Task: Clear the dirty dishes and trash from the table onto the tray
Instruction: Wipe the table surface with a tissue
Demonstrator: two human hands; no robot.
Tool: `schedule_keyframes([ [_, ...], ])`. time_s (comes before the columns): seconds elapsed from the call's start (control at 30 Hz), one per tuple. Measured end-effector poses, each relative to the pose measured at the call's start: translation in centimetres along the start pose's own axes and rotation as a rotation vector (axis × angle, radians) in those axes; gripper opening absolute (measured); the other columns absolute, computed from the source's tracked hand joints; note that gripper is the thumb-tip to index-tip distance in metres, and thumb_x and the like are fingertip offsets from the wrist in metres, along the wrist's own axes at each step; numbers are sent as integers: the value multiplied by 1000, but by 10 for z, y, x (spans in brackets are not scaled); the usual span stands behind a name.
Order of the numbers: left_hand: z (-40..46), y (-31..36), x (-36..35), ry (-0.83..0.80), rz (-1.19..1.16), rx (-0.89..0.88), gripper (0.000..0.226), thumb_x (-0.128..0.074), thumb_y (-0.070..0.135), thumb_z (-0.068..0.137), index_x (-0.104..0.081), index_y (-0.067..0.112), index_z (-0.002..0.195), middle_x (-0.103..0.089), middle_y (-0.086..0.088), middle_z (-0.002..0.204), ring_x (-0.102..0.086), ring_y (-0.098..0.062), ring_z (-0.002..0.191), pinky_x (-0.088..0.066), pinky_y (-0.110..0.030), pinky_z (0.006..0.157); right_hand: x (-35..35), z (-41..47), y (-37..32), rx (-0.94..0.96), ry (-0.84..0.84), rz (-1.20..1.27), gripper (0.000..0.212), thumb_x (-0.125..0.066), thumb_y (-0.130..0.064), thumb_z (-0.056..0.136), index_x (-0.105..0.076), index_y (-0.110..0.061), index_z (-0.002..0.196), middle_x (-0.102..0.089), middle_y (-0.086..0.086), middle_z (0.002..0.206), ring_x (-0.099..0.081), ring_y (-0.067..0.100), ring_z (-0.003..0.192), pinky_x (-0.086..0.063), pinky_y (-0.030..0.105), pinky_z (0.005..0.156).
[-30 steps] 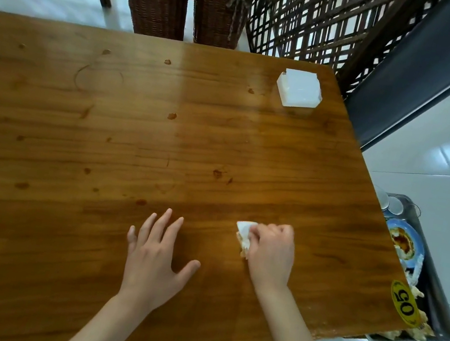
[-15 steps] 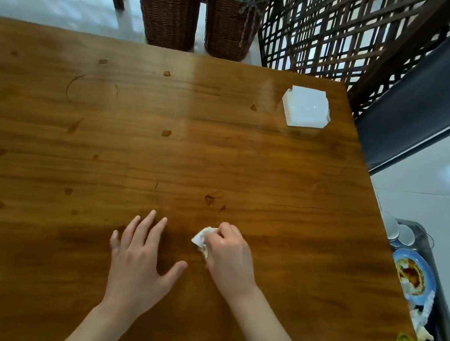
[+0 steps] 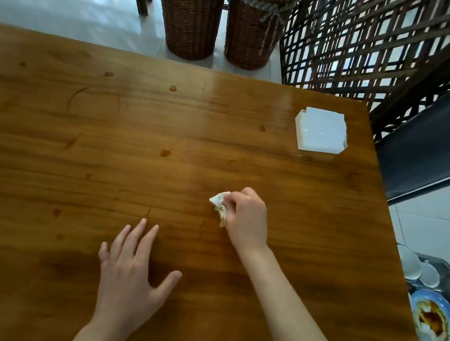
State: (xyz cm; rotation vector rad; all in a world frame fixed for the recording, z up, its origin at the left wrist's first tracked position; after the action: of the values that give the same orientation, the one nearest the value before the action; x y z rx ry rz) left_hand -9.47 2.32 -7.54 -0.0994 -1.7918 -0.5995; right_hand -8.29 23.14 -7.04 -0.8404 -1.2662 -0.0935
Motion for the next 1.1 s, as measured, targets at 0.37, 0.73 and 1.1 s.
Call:
schedule_keyframes([
  [0.37, 13, 12, 1, 36, -2, -15, 85, -77, 54, 65, -50, 15, 135, -45, -8, 144, -36, -31, 136, -21, -59, 108, -8, -53, -28, 242, -196, 41, 14, -62, -13, 89, -72, -6, 94, -65, 6, 91, -57, 14, 87, -44, 16, 70],
  [0.73, 14, 17, -3, 3, -18, -16, 88, -74, 57, 66, -44, 17, 140, -39, -5, 148, -29, -27, 140, -15, -56, 112, -8, -44, -24, 362, -266, -20, 10, -69, -14, 83, -73, -7, 89, -67, 7, 90, -62, 14, 83, -57, 23, 67],
  [1.1, 30, 34, -5, 3, 2, 30, 95, -65, 68, 67, -35, 22, 144, -32, -1, 152, -22, -23, 142, -13, -53, 113, 12, 53, 17, 129, -113, -33, 12, -62, -10, 86, -72, -6, 90, -63, 8, 92, -55, 21, 89, -47, 29, 73],
])
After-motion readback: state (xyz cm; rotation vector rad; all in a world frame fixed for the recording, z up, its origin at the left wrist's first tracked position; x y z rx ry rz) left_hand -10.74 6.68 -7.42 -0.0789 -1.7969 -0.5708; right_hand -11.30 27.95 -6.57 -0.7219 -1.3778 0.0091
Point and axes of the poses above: each hand's wrist, its own z-axis towards the middle knuckle, its own x-axis out of the back of the hand, y = z × x, the point moved 3 cm from there along z, towards the middle knuckle
